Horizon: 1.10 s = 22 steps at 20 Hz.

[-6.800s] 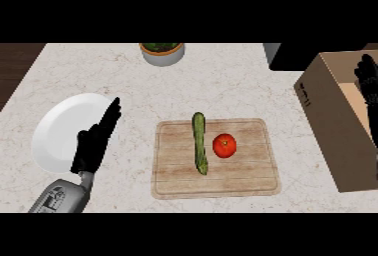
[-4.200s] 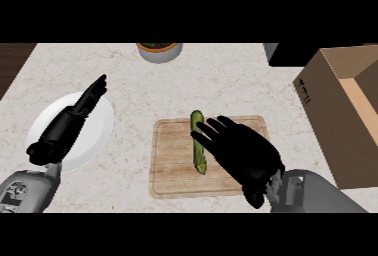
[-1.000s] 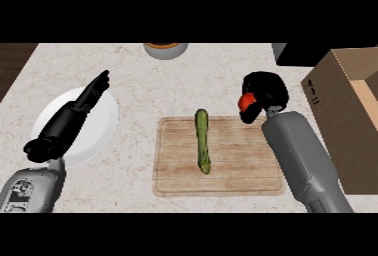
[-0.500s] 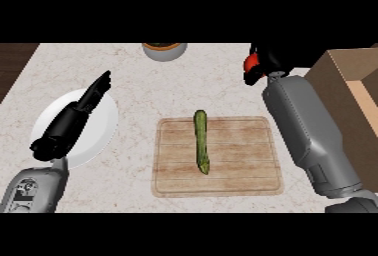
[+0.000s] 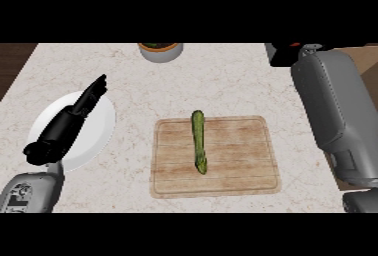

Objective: Pick the tomato from the cutting board and place it in the cardboard box

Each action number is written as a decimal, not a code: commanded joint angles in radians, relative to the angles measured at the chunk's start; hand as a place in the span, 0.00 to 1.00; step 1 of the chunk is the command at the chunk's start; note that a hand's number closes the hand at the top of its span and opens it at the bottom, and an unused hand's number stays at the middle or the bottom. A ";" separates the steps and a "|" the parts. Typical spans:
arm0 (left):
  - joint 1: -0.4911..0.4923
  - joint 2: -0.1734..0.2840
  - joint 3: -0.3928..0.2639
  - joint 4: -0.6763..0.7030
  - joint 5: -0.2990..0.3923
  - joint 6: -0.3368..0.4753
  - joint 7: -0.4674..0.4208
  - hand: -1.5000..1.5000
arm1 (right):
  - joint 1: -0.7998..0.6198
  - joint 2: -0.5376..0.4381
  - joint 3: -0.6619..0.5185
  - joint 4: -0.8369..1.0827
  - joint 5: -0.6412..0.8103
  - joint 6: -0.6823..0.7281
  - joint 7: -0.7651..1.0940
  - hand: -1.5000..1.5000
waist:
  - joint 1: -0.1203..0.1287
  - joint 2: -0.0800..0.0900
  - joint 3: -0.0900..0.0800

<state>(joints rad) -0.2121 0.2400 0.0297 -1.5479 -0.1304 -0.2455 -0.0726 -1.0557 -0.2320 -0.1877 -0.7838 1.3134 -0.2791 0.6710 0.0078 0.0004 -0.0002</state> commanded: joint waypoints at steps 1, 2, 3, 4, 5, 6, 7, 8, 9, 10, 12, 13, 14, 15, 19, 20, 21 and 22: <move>-0.007 -0.011 -0.013 -0.037 -0.005 0.003 0.040 0.50 | -0.007 -0.131 -0.081 0.020 -0.017 -0.043 0.011 1.00 | 0.002 0.003 0.001; -0.010 0.013 0.012 -0.023 0.003 -0.008 0.020 0.50 | 0.014 -0.105 -0.067 -0.018 0.000 -0.054 0.060 1.00 | -0.004 0.000 0.000; 0.007 -0.007 0.006 -0.048 -0.006 0.015 0.029 0.50 | 0.059 -0.109 -0.075 -0.038 -0.014 -0.082 0.044 1.00 | -0.006 -0.001 0.001; 0.021 -0.010 -0.011 0.005 -0.024 0.004 -0.030 0.50 | 0.022 -0.138 -0.103 0.024 -0.030 -0.081 0.032 1.00 | 0.001 0.004 0.000; 0.031 0.010 0.003 -0.063 0.001 -0.017 0.021 0.50 | 0.042 -0.173 -0.109 -0.031 -0.049 -0.023 0.025 1.00 | -0.005 -0.002 0.000; -0.014 -0.006 0.017 -0.059 0.004 0.011 0.074 0.50 | 0.100 -0.176 -0.117 -0.029 -0.058 -0.069 0.000 1.00 | -0.008 -0.001 0.001; -0.001 0.001 0.004 -0.004 -0.020 -0.001 0.000 0.50 | 0.109 -0.193 -0.131 -0.009 -0.065 -0.080 -0.009 1.00 | -0.008 0.002 0.000; 0.014 -0.014 -0.010 -0.060 -0.012 -0.001 0.040 0.50 | 0.090 -0.218 -0.128 0.070 -0.042 -0.094 -0.022 1.00 | 0.005 0.004 0.001; -0.014 0.003 0.017 0.035 -0.024 0.003 -0.024 0.50 | 0.102 -0.236 -0.112 0.031 -0.039 -0.024 -0.015 1.00 | -0.008 0.002 0.000; 0.058 0.025 0.018 -0.043 -0.001 -0.031 -0.029 0.50 | 0.108 -0.275 -0.125 0.038 -0.057 0.034 -0.038 1.00 | -0.002 -0.001 0.000; 0.041 -0.011 0.000 -0.021 -0.021 0.001 -0.009 0.50 | 0.135 -0.322 -0.157 0.047 -0.118 0.115 -0.103 1.00 | -0.012 -0.002 0.000; -0.030 0.007 0.034 0.013 0.014 -0.019 0.036 0.50 | 0.119 -0.319 -0.155 0.096 -0.117 0.165 -0.091 1.00 | -0.012 0.002 0.000; -0.009 -0.010 0.006 0.015 -0.030 0.009 -0.002 0.50 | 0.137 -0.336 -0.191 0.147 -0.148 0.139 -0.126 1.00 | -0.004 0.006 0.001; 0.012 -0.008 0.007 -0.033 -0.014 0.001 0.023 0.50 | 0.123 -0.333 -0.198 0.156 -0.167 0.230 -0.095 1.00 | -0.001 0.001 0.001; -0.029 0.004 0.035 0.004 -0.005 -0.005 0.026 0.50 | 0.218 -0.364 -0.237 0.155 -0.245 0.305 -0.187 1.00 | -0.015 -0.001 0.000; -0.016 -0.018 -0.003 0.033 -0.036 0.001 -0.008 0.50 | 0.150 -0.422 -0.245 0.226 -0.246 0.341 -0.221 1.00 | 0.000 0.005 0.001; 0.032 -0.035 -0.011 -0.058 -0.037 0.024 0.027 0.50 | 0.234 -0.403 -0.253 0.178 -0.271 0.335 -0.241 1.00 | -0.006 -0.002 0.001; 0.007 0.012 0.031 0.006 -0.008 -0.021 -0.017 0.50 | 0.205 -0.416 -0.242 0.180 -0.274 0.434 -0.214 1.00 | -0.011 -0.002 0.000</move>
<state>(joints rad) -0.2086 0.2312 0.0395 -1.5553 -0.1523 -0.2452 -0.0674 -0.8744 -0.6073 -0.4135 -0.6194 1.0859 0.0245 0.4888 -0.0003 0.0007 0.0004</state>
